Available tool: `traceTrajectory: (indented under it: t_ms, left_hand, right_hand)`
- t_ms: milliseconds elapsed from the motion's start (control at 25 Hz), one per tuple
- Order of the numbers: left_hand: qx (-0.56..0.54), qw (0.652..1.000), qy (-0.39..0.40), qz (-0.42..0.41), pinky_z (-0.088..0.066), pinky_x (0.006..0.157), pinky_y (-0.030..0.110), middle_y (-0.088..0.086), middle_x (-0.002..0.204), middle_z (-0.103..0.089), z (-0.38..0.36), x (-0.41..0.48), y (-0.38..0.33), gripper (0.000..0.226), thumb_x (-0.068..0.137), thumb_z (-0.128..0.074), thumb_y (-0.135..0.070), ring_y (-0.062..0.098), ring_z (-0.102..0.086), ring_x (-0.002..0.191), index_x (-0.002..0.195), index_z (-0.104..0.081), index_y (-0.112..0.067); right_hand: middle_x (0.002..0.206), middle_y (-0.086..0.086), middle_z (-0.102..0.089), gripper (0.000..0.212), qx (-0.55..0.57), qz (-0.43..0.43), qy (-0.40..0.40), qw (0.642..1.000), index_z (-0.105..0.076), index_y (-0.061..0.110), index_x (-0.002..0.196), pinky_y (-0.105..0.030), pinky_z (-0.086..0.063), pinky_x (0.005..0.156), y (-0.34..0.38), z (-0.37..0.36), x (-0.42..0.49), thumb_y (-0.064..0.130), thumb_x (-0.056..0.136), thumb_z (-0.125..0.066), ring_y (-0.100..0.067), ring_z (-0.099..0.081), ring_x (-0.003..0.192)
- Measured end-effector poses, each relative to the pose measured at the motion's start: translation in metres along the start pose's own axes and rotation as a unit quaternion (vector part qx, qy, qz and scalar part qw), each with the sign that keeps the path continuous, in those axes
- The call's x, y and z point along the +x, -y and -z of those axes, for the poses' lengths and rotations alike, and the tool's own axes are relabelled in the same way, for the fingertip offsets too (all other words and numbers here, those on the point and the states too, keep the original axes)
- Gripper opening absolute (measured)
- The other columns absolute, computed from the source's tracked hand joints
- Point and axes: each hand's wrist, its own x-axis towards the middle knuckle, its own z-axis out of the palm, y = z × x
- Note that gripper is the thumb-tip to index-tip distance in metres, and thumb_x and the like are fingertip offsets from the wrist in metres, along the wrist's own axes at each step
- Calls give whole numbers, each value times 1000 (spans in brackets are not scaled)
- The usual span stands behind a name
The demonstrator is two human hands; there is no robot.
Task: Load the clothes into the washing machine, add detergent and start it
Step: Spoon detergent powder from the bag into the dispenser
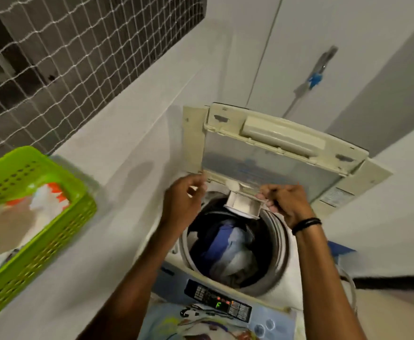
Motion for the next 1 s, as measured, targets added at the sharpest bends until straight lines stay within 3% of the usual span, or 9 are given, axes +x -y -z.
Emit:
traceTrajectory:
  t_ms: [160, 240, 320, 440, 640, 760, 840, 920, 1000]
  left_hand:
    - [58, 985, 140, 83, -52, 92, 29, 1, 116, -71, -89, 14, 52, 30, 89, -64, -17, 19, -68, 101, 119, -68, -18]
    - [86, 970, 201, 110, -45, 101, 31, 8, 129, -64, -120, 16, 67, 40, 91, -61, -13, 24, -62, 115, 131, -60, -12]
    - [125, 951, 255, 123, -38, 107, 33, 12, 141, -54, -144, 16, 79, 48, 93, -58, -11, 30, -51, 129, 140, -50, -9]
    - [185, 923, 312, 127, -34, 112, 38, 11, 153, -40, -163, 13, 96, 58, 95, -54, -15, 31, -39, 139, 150, -34, -14]
    - [206, 910, 338, 127, -32, 114, 37, 9, 158, -31, -166, 14, 108, 63, 98, -49, -18, 28, -34, 143, 155, -21, -16]
    - [209, 910, 339, 112, -34, 114, 39, 10, 157, -34, -163, 14, 108, 62, 99, -48, -17, 29, -37, 141, 155, -21, -17]
    - [201, 912, 338, 113, -34, 114, 39, 11, 156, -35, -162, 15, 107, 62, 99, -49, -17, 30, -37, 141, 154, -22, -16]
    - [192, 920, 320, 116, -33, 115, 39, 11, 155, -36, -158, 15, 103, 62, 98, -50, -18, 29, -36, 142, 154, -24, -15]
    - [178, 936, 279, 117, -30, 116, 37, 11, 155, -37, -150, 16, 96, 60, 97, -52, -19, 28, -36, 142, 153, -28, -15]
  right_hand:
    - [70, -19, -71, 28, 4, -20, -94, 995, -73, 9, 67, -18, -47, 42, -56, 20, 41, -8, 84, -57, -10, -56, 41]
    - [68, -12, -72, 23, -1, -48, -142, 989, -77, 4, 79, -21, -54, 45, -83, 14, 55, -6, 84, -57, -8, -61, 42]
    - [74, -9, -76, 18, -63, -31, -175, 982, -79, 8, 90, -26, -60, 67, -106, 1, 65, 3, 86, -62, -16, -72, 60]
    - [109, -13, -75, 30, -225, 56, -135, 963, -76, 12, 111, -28, -49, 89, -137, -23, 68, 1, 86, -61, -30, -70, 99]
    - [127, -12, -65, 46, -268, 121, -88, 952, -61, 11, 131, -35, -46, 101, -152, -37, 50, -5, 88, -55, -30, -61, 117]
    - [125, -11, -66, 46, -298, 116, -90, 943, -60, 13, 132, -35, -47, 96, -154, -34, 54, -2, 88, -55, -31, -61, 114]
    - [109, -12, -73, 38, -270, 125, -169, 940, -67, 15, 123, -34, -51, 88, -148, -34, 55, 1, 89, -58, -32, -68, 100]
    - [91, -9, -76, 27, -179, 92, -236, 951, -75, 16, 110, -30, -52, 80, -144, -29, 54, 7, 89, -60, -30, -70, 88]
    - [79, -4, -75, 18, -25, 13, -227, 974, -79, 17, 96, -30, -54, 82, -136, -23, 53, 11, 86, -65, -27, -71, 83]
